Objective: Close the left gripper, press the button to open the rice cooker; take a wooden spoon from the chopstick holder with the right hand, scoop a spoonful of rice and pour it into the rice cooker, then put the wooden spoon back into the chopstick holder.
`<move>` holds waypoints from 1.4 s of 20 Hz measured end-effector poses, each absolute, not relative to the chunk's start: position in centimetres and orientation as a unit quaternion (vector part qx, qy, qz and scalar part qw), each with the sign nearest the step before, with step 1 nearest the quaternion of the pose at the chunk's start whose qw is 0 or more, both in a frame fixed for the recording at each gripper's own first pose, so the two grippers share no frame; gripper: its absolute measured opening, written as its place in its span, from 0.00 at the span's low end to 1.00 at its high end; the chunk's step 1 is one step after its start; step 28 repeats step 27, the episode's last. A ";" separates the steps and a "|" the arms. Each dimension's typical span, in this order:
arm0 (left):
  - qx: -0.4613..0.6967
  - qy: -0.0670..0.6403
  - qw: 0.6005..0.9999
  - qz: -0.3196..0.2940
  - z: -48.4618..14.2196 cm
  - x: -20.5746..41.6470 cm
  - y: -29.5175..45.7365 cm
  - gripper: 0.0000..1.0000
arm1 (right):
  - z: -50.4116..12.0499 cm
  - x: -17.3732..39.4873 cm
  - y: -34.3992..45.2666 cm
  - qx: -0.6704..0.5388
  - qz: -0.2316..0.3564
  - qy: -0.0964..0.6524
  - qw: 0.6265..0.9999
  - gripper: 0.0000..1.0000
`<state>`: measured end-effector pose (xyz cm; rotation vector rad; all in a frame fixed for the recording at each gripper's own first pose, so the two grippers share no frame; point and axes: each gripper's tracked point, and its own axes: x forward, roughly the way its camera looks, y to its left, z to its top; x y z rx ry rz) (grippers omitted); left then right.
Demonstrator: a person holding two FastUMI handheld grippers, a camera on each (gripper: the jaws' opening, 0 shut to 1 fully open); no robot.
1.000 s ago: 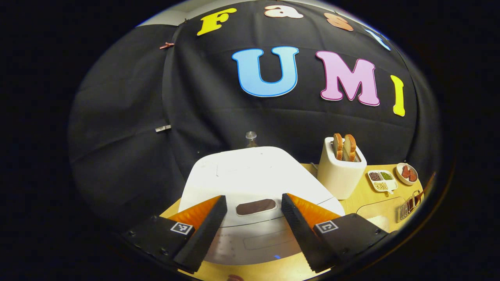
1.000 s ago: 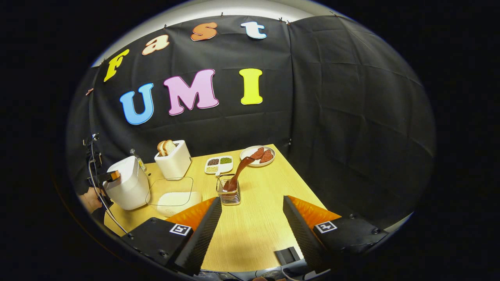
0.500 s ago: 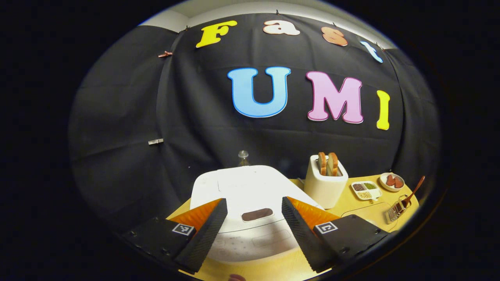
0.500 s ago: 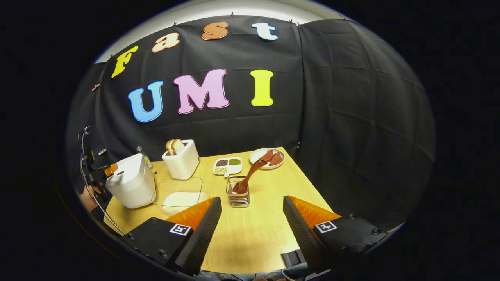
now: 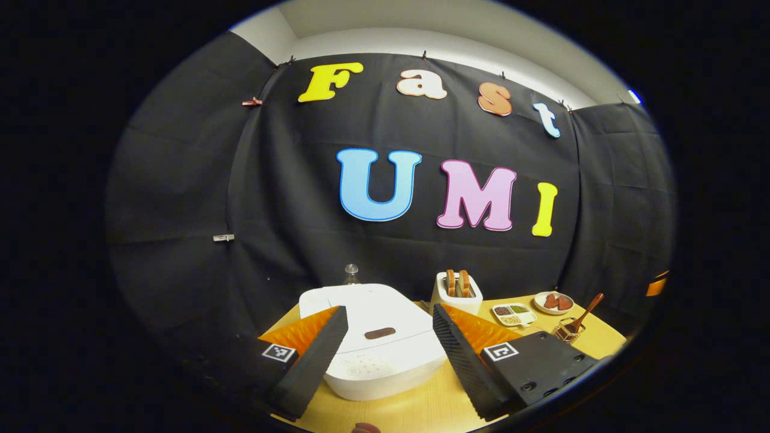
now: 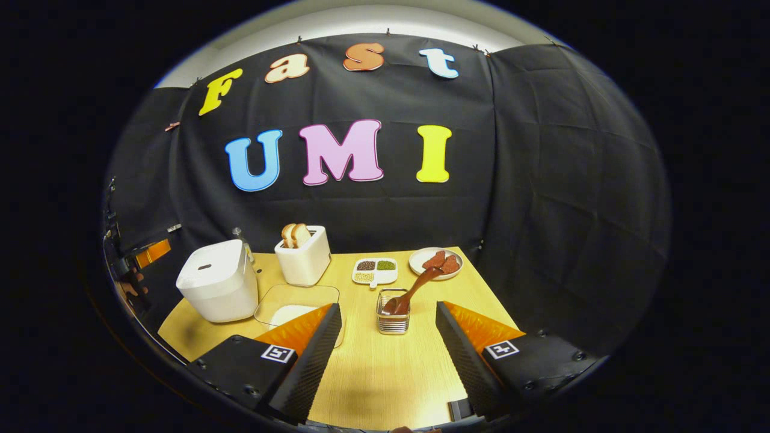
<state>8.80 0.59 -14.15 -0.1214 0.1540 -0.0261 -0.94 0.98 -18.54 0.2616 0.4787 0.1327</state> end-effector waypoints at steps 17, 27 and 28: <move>-0.044 0.033 0.995 -0.080 -7.3 0.1 -1.2 0.96 | -6.6 0.6 5.5 0.126 0.097 0.110 0.981 0.98; -0.026 0.021 0.994 -0.100 -6.1 -1.5 -2.5 0.96 | -5.4 -0.1 6.3 0.104 0.103 0.089 0.985 0.98; -0.026 0.021 0.994 -0.100 -6.1 -1.5 -2.5 0.96 | -5.4 -0.1 6.3 0.104 0.103 0.089 0.985 0.98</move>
